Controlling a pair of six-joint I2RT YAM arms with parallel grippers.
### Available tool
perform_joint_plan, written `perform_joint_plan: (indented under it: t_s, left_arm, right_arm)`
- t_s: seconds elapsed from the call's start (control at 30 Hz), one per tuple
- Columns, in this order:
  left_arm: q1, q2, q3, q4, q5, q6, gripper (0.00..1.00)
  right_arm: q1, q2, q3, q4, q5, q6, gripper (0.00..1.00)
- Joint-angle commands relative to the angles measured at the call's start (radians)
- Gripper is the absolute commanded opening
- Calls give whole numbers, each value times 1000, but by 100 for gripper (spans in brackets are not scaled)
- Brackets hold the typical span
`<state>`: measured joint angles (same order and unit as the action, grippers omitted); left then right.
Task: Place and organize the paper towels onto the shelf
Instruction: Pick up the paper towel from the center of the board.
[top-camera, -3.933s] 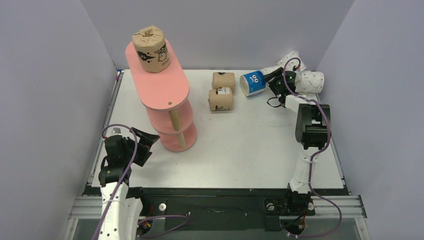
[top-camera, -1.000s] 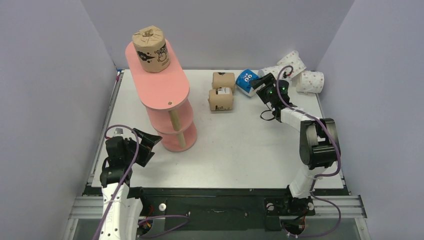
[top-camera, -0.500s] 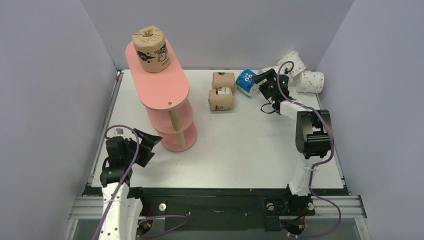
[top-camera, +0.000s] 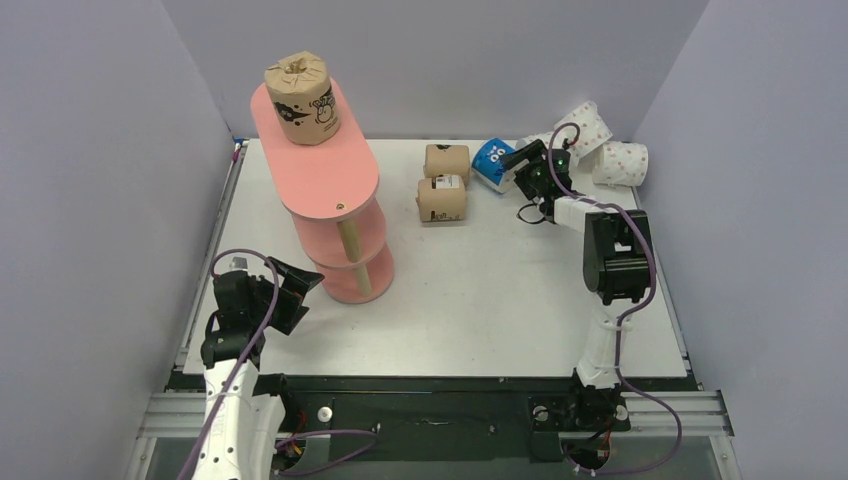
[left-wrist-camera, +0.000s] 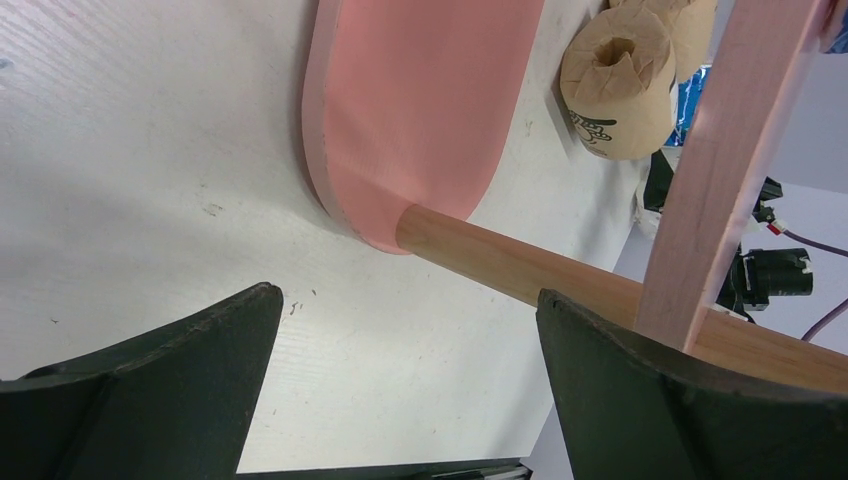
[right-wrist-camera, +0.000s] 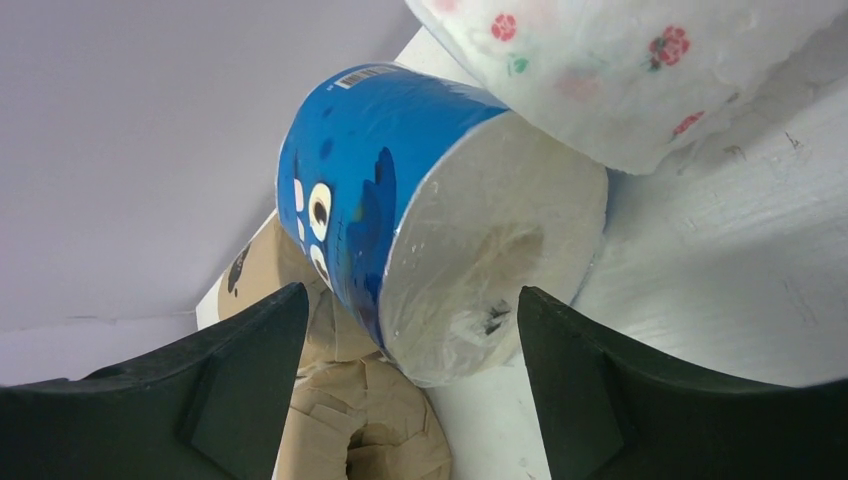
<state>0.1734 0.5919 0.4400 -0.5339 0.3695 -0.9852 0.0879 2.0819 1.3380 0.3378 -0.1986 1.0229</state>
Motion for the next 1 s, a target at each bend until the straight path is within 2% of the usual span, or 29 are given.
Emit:
perform_joint_plan:
  t_s: [0.0, 0.53, 0.73, 0.87, 0.97]
  left_arm:
    - [9, 7, 17, 45, -14, 15, 100]
    - [9, 21, 10, 45, -26, 21, 100]
    - [8, 22, 14, 43, -29, 20, 100]
    - [9, 15, 14, 38, -27, 19, 100]
    - [8, 4, 13, 34, -24, 17, 100]
  right_arm:
    - [9, 19, 65, 37, 10, -1, 73]
    - [12, 105, 121, 85, -36, 20, 62]
    - [12, 98, 110, 121, -52, 29, 49]
    - [12, 68, 83, 143, -59, 31, 36]
    - [12, 25, 29, 169, -51, 36, 35]
